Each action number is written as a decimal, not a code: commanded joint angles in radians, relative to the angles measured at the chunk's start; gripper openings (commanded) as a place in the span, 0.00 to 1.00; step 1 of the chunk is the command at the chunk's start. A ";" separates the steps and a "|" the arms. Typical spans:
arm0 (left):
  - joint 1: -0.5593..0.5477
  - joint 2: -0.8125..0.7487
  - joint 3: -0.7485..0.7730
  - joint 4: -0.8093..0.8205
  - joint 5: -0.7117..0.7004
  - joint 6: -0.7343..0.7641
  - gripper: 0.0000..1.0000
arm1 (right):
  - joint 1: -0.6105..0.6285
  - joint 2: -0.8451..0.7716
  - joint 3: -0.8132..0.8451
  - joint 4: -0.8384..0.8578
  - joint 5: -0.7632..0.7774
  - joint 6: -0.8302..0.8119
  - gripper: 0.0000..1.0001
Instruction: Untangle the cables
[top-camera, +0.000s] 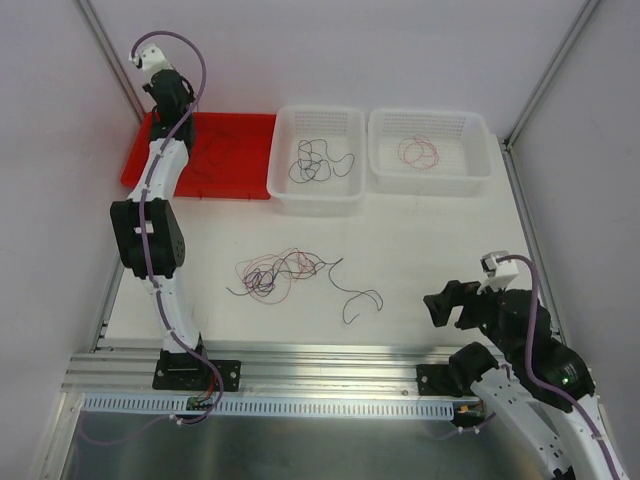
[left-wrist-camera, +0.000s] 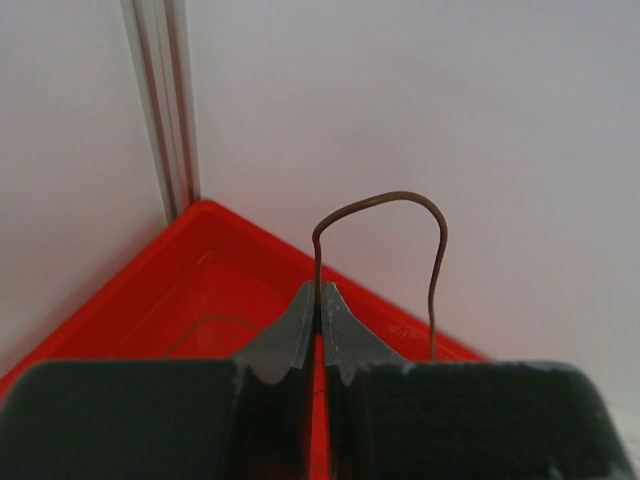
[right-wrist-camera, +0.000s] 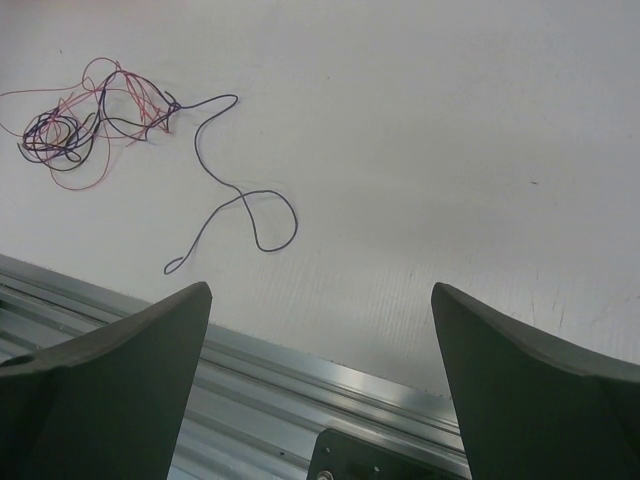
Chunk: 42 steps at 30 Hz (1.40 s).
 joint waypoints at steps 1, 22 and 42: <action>0.030 0.063 0.045 0.010 -0.026 -0.027 0.00 | 0.007 0.053 -0.003 0.001 0.013 0.012 0.97; 0.058 -0.238 -0.387 -0.173 0.378 -0.306 0.99 | 0.005 0.162 0.029 -0.001 -0.046 0.027 0.97; -0.197 -1.006 -1.093 -0.639 0.545 -0.179 0.96 | 0.066 0.590 0.105 0.226 -0.352 0.129 0.95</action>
